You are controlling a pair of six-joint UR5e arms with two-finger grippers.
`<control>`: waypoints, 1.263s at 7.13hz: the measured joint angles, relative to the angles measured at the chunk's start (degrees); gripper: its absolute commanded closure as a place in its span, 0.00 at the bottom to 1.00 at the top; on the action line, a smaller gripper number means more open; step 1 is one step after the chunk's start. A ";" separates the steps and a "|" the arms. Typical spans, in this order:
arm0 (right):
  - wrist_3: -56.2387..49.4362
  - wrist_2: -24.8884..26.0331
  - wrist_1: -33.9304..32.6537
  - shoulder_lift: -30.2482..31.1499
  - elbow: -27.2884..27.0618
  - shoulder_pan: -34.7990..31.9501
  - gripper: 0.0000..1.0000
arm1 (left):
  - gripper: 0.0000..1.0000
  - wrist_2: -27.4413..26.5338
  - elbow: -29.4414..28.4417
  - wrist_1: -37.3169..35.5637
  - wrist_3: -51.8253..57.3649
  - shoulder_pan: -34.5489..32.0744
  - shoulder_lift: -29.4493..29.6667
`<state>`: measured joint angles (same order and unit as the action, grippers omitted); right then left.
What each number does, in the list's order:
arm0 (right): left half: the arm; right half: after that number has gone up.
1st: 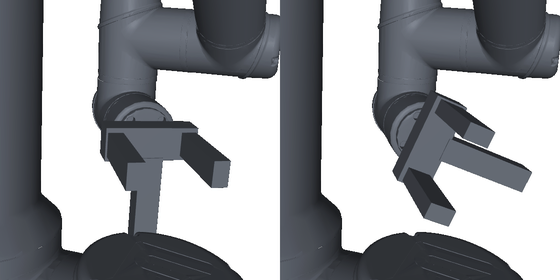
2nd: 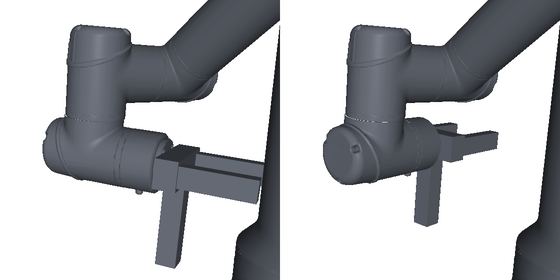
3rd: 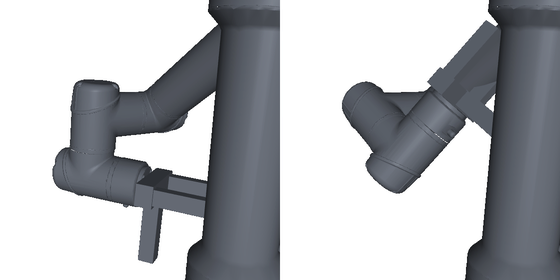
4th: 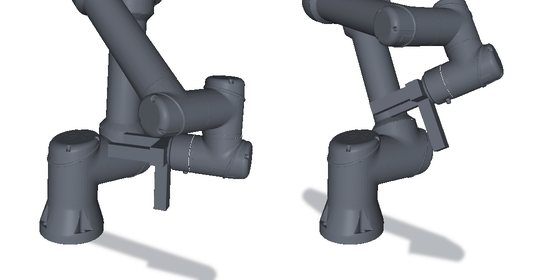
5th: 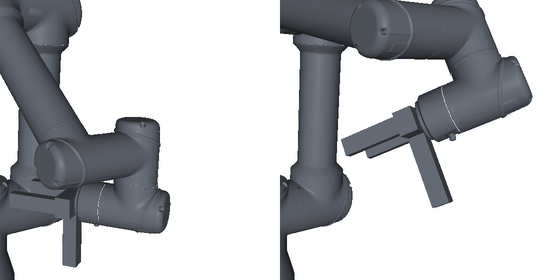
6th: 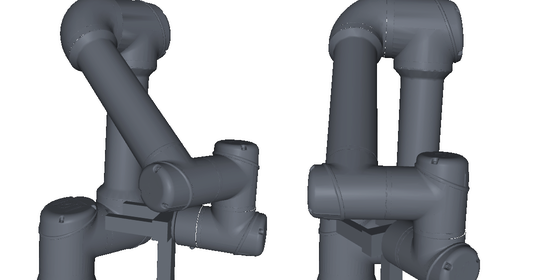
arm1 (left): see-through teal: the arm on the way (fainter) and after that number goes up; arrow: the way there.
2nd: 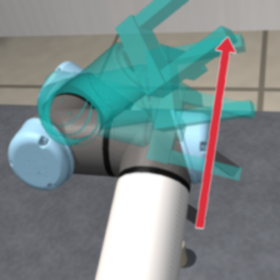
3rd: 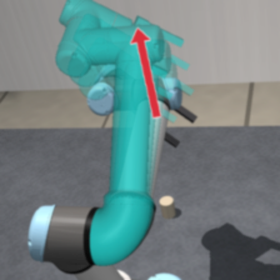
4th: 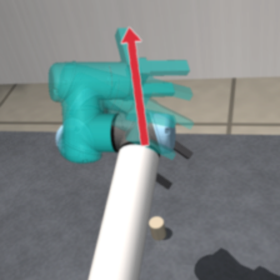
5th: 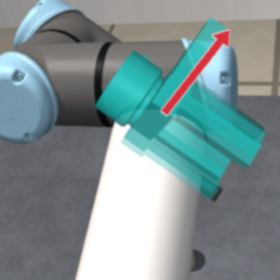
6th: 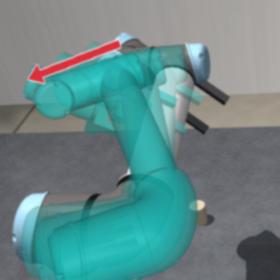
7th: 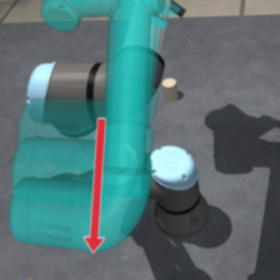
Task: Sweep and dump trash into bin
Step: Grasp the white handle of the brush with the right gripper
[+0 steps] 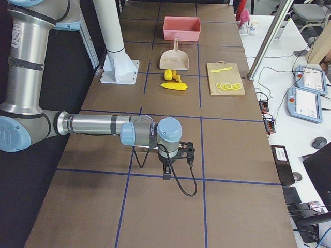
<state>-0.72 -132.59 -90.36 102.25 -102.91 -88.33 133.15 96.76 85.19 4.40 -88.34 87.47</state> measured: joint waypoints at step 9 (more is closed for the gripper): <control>6.47 -0.83 5.19 -2.56 -4.24 5.40 0.00 | 0.00 -0.01 0.10 0.21 0.00 0.01 0.03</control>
<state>5.75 -133.42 -85.17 99.69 -107.15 -82.93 133.14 96.85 85.40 4.39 -88.33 87.50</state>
